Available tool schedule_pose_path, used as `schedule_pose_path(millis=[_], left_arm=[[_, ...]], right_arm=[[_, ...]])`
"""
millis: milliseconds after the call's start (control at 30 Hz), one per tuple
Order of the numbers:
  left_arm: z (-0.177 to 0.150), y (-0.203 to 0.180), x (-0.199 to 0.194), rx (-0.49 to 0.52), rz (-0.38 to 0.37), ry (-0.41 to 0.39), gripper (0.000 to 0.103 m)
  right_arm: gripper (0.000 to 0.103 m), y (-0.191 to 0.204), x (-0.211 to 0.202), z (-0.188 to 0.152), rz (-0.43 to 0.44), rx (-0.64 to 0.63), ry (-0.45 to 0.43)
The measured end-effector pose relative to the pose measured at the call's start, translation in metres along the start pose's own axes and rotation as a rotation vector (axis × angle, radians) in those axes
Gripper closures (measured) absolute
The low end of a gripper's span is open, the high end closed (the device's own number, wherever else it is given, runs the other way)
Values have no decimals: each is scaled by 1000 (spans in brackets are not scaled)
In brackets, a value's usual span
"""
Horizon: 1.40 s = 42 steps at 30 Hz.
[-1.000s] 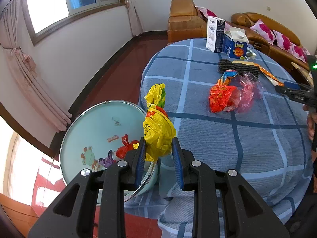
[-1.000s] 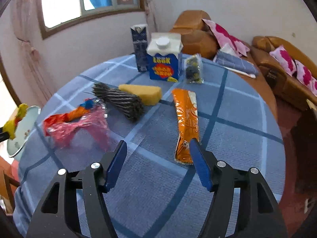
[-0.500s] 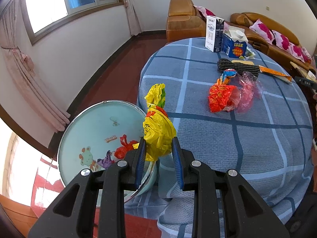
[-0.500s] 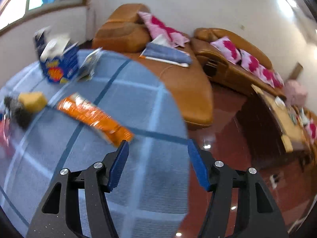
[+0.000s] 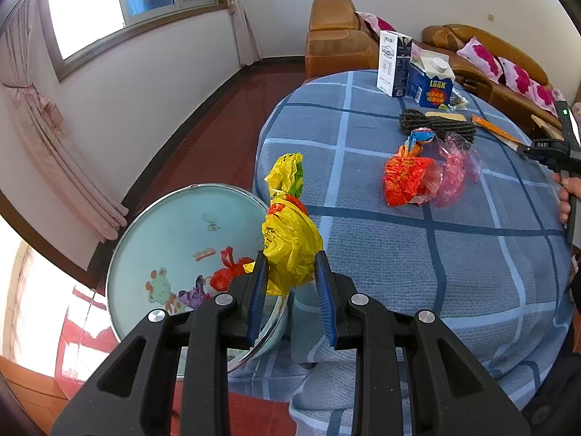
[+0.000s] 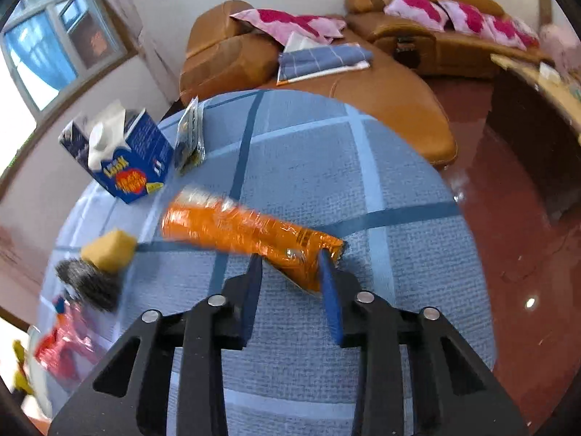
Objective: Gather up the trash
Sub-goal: 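Carry the orange wrapper to the bucket with the right tool while the left holds the yellow bag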
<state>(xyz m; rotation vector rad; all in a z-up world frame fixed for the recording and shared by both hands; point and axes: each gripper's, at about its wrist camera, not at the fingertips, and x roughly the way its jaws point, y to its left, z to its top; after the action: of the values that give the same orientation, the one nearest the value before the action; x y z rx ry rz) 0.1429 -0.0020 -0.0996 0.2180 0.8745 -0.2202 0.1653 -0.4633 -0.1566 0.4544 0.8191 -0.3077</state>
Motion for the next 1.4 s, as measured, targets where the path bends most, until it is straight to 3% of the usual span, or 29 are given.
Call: schedule_pose_path(millis=[133,200,400,567,900,1400], left_arm=[[0,-1,-1,3,0,0,77],[0,-1,-1,3,0,-1,77],[1,1,-4,0,14,-6,77],[-2,10,-9,-10,55,-5,77],[-18,40,-22,-27,156,10,77],[-44,76,-30,-31,318,45,77]], right_arm=[[90,1,0,2,29,-36,19],[99,4,1,1,41,-67,26],[100,17,-17,-4,41,-165,-54],[100,41,-39,-12,116,-257,-107],[100,158,-92,-46,395,-549,-180],[100,281,-90,-106,574,-878,-148]])
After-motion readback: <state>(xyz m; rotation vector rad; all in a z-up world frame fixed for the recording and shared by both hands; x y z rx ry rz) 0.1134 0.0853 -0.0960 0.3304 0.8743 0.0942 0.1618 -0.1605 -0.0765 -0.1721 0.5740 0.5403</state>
